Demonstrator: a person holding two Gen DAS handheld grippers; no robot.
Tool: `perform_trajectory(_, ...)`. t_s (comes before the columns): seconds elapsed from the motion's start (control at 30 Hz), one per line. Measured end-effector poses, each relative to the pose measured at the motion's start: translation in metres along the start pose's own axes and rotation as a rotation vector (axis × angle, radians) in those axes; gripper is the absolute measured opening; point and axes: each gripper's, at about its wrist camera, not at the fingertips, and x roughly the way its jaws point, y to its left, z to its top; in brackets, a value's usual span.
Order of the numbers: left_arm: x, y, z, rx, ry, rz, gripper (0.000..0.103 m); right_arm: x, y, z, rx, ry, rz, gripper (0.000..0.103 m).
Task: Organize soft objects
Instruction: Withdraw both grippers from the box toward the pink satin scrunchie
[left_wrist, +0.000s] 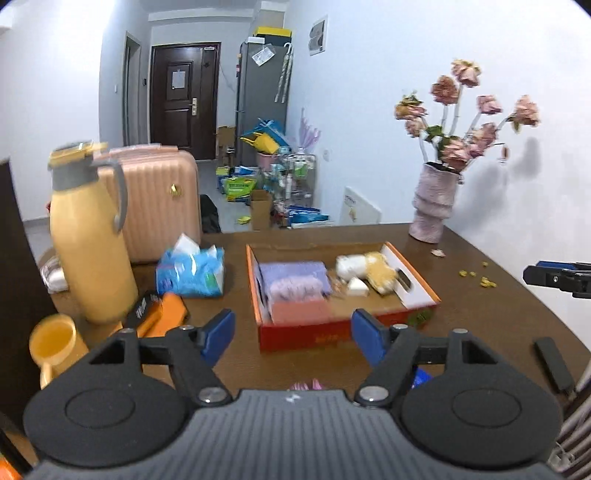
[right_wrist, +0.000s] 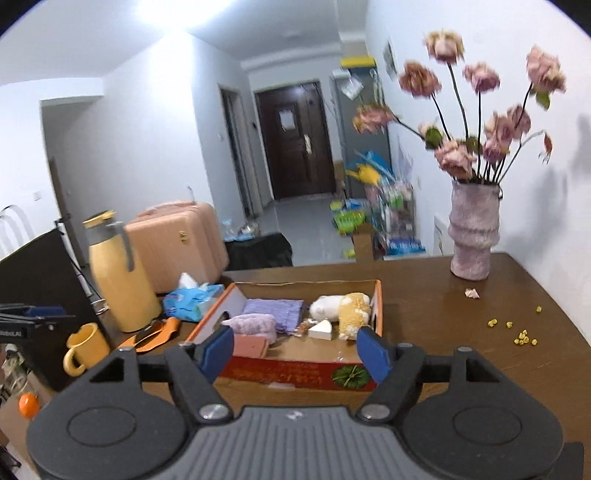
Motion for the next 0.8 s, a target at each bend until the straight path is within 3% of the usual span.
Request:
perform_trajectory(0.07, -0.02, -0.002, -0.035, 0.016, -0.043, -0.002, 0.076, -0.02, 0.01, -0.024, -0.024, -0.033, 0.024, 0.079)
perform_trajectory(0.23, -0.064, -0.007, -0.131, 0.086, -0.175, 0.129, 0.083, -0.058, 0.039, -0.102, -0.138, -0.081, 0.058, 0.089)
perform_trajectory(0.3, -0.078, -0.004, -0.17, 0.031, -0.159, 0.117, 0.083, -0.069, 0.048, -0.135, -0.148, -0.059, 0.038, 0.089)
perform_trajectory(0.4, -0.089, 0.004, -0.215, -0.062, -0.103, 0.042, 0.085, -0.089, 0.056, -0.177, -0.12, -0.051, 0.012, 0.09)
perform_trajectory(0.5, -0.082, 0.017, -0.223, -0.115, -0.043, 0.015, 0.085, -0.097, 0.051, -0.197, -0.039, -0.043, 0.021, 0.09)
perform_trajectory(0.6, -0.072, 0.025, -0.211, -0.156, -0.055, 0.022, 0.085, -0.085, 0.049, -0.194, -0.035, -0.026, 0.0, 0.09)
perform_trajectory(0.8, -0.015, 0.027, -0.186, -0.274, -0.016, -0.04, 0.085, -0.02, 0.059, -0.172, -0.072, 0.026, 0.051, 0.088)
